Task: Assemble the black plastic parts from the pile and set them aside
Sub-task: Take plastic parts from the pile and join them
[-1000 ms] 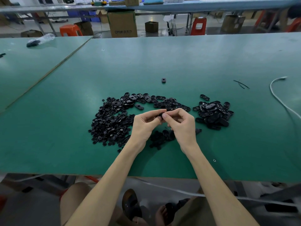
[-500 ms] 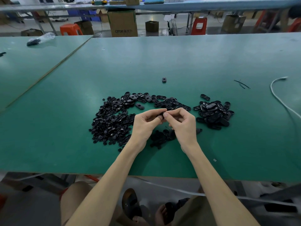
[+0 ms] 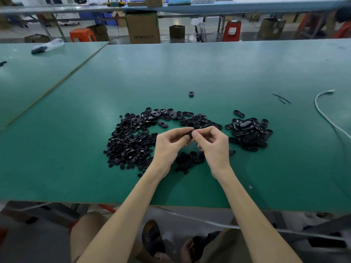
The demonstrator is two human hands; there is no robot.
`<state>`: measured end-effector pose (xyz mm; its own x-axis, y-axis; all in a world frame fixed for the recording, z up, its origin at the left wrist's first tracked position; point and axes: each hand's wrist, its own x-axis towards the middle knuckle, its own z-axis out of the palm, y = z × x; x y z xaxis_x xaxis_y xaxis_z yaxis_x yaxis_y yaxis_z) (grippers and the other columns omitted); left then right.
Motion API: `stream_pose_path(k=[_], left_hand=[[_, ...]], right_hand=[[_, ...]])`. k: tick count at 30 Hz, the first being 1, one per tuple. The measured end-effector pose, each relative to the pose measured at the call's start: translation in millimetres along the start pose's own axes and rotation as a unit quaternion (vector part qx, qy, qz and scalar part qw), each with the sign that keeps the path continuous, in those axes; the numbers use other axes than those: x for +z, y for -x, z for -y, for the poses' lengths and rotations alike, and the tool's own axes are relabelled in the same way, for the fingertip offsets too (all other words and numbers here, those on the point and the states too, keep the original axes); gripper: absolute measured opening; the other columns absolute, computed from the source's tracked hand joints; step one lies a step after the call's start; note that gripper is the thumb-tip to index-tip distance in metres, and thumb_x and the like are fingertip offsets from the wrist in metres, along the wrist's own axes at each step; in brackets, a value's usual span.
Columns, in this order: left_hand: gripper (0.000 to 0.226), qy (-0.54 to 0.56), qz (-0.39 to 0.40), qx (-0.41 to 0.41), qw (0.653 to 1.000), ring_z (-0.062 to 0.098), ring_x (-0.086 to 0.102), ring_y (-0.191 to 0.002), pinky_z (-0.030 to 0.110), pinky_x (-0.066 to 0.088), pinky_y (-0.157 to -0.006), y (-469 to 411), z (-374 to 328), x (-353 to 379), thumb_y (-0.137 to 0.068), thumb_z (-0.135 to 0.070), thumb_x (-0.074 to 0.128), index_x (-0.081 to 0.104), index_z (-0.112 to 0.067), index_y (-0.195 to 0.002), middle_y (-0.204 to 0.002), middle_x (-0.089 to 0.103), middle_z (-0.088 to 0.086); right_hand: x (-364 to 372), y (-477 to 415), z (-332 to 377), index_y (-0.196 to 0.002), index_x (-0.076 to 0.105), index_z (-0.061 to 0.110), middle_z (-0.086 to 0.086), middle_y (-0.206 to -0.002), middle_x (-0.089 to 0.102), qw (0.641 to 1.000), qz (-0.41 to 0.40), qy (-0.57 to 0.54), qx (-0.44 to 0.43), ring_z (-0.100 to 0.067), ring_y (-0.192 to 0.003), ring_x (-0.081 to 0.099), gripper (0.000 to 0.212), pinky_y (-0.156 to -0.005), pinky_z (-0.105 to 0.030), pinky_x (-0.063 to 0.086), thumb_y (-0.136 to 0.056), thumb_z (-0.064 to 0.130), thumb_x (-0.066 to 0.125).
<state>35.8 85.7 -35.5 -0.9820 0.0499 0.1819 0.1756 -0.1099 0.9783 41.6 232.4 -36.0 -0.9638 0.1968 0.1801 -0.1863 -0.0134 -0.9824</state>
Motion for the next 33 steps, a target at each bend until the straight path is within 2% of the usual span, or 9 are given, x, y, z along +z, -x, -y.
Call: stream_pose_path(k=[5,9,12,18,21,26,29,31,33], left_hand=[[0.023,-0.002,0.002,-0.004,1.000,0.014,0.075,-0.088,0.021,0.056,-0.078,-0.3,1.1,-0.5,-0.094,0.003,0.069,0.077,-0.006,-0.114,-0.102,0.080,0.008],[0.020,-0.008,0.004,-0.004,1.000,0.014,0.075,-0.093,0.022,0.057,-0.079,-1.1,0.8,-0.3,-0.094,-0.006,0.074,0.078,-0.010,-0.113,-0.105,0.079,0.005],[0.016,-0.017,-0.013,-0.014,1.000,0.013,0.072,-0.085,0.026,0.057,-0.076,-3.8,-2.0,1.0,-0.089,-0.012,0.080,0.079,-0.013,-0.105,-0.098,0.079,0.005],[0.014,-0.085,-0.039,0.010,0.996,0.006,0.068,-0.069,0.015,0.049,-0.065,-29.4,-25.8,17.1,-0.089,-0.007,0.078,0.079,-0.018,-0.097,-0.078,0.077,-0.006],[0.015,-0.166,0.015,0.028,0.986,0.005,0.069,-0.068,0.016,0.052,-0.068,-48.0,-43.7,39.4,-0.088,-0.004,0.076,0.081,-0.015,-0.098,-0.076,0.076,-0.008],[0.016,-0.239,0.122,0.069,0.961,0.003,0.072,-0.071,0.010,0.052,-0.073,-63.7,-58.7,85.1,-0.090,-0.002,0.073,0.079,-0.013,-0.100,-0.074,0.077,-0.006],[0.025,-0.224,0.156,0.049,0.961,0.010,0.076,-0.080,0.018,0.057,-0.078,-68.0,-58.2,106.1,-0.091,-0.002,0.073,0.076,-0.008,-0.115,-0.092,0.080,0.000],[0.038,-0.228,0.185,0.033,0.955,0.010,0.074,-0.087,0.023,0.060,-0.083,-68.0,-55.1,111.2,-0.092,-0.007,0.074,0.071,-0.014,-0.130,-0.120,0.076,-0.001],[0.043,-0.251,0.183,0.038,0.950,0.004,0.072,-0.094,0.024,0.060,-0.087,-66.8,-49.8,105.0,-0.094,-0.009,0.072,0.068,-0.021,-0.135,-0.134,0.069,-0.006]], right_hand=[[0.0,-0.2,-1.0,-0.089,0.073,0.013,-0.006,-0.081,0.078,1.000,-0.002,0.005,0.004,-0.028,-0.079,0.075,0.007,-0.064,-0.028,0.055,-0.092,0.014,0.079],[0.4,0.6,0.2,-0.090,0.074,0.016,-0.001,-0.083,0.077,1.000,-0.008,-0.005,0.001,-0.012,-0.070,0.068,0.006,-0.060,-0.021,0.052,-0.093,0.016,0.079],[-0.2,-0.1,0.6,-0.094,0.075,0.018,0.003,-0.084,0.077,1.000,-0.010,-0.005,-0.002,-0.009,-0.066,0.065,0.003,-0.058,-0.021,0.051,-0.094,0.016,0.077],[1.0,-3.0,-4.4,-0.107,0.073,0.022,0.003,-0.094,0.077,0.999,-0.020,0.022,0.022,-0.008,-0.067,0.069,0.010,-0.062,-0.021,0.053,-0.101,0.016,0.067],[1.9,-3.4,-3.6,-0.103,0.071,0.014,0.006,-0.084,0.074,0.999,0.016,0.039,0.024,-0.010,-0.065,0.065,0.007,-0.063,-0.022,0.051,-0.102,0.012,0.065],[0.3,-4.1,-1.1,-0.077,0.059,0.014,0.014,-0.056,0.057,0.992,0.030,0.111,0.050,-0.003,-0.049,0.047,0.022,-0.056,-0.023,0.039,-0.094,0.001,0.053],[-1.7,-1.6,-0.3,-0.078,0.056,0.001,0.004,-0.064,0.051,0.994,0.030,0.096,0.046,-0.010,-0.061,0.035,0.013,-0.058,-0.027,0.033,-0.090,-0.002,0.052],[-1.3,-1.5,-1.8,-0.086,0.057,0.000,-0.007,-0.078,0.055,0.996,0.024,0.072,0.055,-0.017,-0.073,0.042,0.009,-0.067,-0.035,0.037,-0.094,-0.003,0.055],[-0.2,-3.4,-3.9,-0.087,0.059,0.009,-0.002,-0.080,0.061,0.994,0.011,0.086,0.063,-0.016,-0.075,0.053,0.015,-0.074,-0.037,0.043,-0.096,-0.003,0.059]])
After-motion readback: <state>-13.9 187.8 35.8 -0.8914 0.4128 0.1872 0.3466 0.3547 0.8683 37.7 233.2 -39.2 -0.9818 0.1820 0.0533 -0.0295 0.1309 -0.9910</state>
